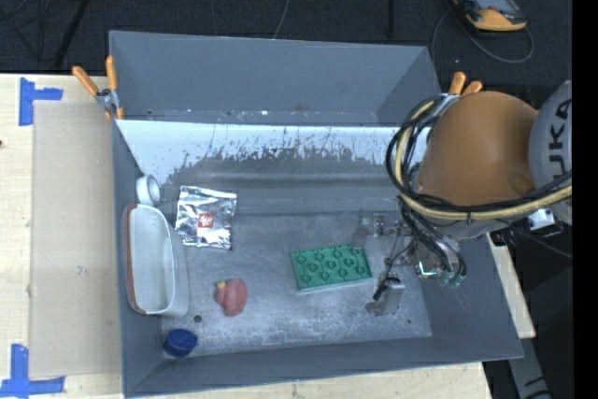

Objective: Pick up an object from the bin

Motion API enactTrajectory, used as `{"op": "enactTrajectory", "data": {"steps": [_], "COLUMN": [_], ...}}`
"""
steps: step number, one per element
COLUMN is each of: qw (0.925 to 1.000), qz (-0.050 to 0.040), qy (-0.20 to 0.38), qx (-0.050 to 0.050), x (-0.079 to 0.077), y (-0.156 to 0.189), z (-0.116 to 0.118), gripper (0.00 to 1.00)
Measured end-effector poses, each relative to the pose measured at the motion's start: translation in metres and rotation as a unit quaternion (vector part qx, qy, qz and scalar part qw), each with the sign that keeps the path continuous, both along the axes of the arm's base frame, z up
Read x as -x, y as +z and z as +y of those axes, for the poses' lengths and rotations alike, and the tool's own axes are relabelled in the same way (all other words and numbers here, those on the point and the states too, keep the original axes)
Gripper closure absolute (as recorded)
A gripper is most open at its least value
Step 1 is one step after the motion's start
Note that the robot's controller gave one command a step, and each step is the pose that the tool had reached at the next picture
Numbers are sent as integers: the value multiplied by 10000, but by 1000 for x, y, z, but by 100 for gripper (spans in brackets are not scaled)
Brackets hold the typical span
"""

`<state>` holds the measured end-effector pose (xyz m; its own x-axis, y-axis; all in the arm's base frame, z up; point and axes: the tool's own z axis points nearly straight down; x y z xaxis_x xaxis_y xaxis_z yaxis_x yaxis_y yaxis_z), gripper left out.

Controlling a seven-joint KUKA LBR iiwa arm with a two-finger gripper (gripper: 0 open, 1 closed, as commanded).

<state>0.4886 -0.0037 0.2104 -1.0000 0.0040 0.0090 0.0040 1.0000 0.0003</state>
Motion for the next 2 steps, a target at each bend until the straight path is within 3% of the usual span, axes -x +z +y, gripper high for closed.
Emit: {"op": "enactTrajectory", "data": {"steps": [1,2], "qw": [9551,9284], "qz": [-76,-58], "qy": [2962,3715], "qx": [-6,-20], "x": [6,3], "y": [164,171], "z": [5,48], "gripper": [0,0]}}
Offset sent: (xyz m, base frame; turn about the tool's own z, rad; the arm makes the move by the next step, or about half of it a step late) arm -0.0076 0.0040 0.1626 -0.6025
